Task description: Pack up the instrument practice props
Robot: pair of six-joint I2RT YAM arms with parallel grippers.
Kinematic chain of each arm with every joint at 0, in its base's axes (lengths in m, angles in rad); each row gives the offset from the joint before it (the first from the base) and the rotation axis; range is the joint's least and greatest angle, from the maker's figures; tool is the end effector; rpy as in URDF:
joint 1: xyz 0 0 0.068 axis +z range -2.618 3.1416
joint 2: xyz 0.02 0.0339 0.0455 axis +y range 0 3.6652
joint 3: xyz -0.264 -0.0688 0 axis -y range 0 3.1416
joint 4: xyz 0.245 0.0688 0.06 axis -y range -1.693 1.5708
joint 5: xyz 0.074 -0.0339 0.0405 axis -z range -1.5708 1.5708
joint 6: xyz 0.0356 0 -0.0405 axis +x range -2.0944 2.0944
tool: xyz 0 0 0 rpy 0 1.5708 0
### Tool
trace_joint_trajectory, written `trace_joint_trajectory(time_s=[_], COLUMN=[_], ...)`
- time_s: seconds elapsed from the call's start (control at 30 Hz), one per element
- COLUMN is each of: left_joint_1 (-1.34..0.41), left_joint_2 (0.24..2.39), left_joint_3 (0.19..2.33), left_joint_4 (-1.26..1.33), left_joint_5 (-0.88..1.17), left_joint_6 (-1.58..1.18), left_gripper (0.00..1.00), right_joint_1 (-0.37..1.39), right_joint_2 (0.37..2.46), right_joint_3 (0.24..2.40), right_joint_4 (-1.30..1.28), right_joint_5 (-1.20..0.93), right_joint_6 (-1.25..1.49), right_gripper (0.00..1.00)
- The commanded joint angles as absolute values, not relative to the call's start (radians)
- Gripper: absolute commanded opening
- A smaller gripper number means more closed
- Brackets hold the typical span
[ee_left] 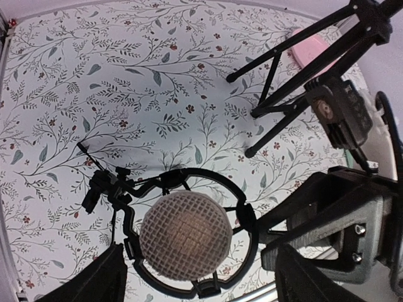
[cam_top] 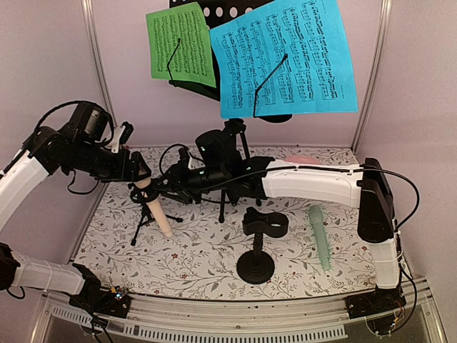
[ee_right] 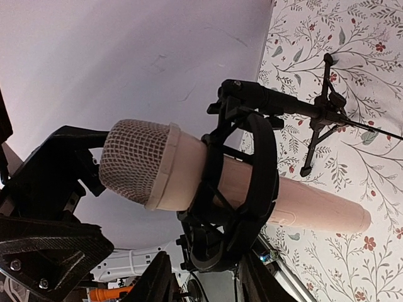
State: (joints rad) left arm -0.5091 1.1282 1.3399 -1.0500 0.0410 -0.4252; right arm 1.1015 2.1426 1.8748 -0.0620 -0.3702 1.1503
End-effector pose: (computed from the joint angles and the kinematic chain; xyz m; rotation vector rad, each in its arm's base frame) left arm 0.1801 -0.1022 0.3807 0.1227 2.4614 -0.4708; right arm 0.2221 0.4664 0.2938 -0.2570 2.3562 1.7048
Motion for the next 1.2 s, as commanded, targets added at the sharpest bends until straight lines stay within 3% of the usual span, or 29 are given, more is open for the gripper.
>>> trace_joint_trajectory(time_s=[0.0, 0.63, 0.97, 1.17], left_joint_1=[-0.491, -0.482, -0.481, -0.482], left_joint_2=[1.145, 1.163, 1.163, 1.142], left_joint_3=[1.323, 1.278, 1.279, 1.264], left_joint_4=[-1.015, -0.994, -0.981, -0.938], left_joint_5=[0.068, 0.08, 0.099, 0.115], left_joint_6=[-0.414, -0.402, -0.401, -0.418], left_gripper=[0.81, 0.69, 0.43, 0.38], right_joint_1=[1.1, 1.075, 1.062, 1.054], right_joint_2=[2.172, 2.2, 2.197, 2.196], right_joint_3=[1.902, 1.904, 1.904, 1.902], right_joint_4=[-0.024, -0.024, -0.028, -0.043], right_joint_5=[-0.371, -0.416, -0.428, -0.431], right_joint_6=[1.182, 1.214, 1.206, 1.197], right_gripper=[0.38, 0.27, 0.26, 0.26])
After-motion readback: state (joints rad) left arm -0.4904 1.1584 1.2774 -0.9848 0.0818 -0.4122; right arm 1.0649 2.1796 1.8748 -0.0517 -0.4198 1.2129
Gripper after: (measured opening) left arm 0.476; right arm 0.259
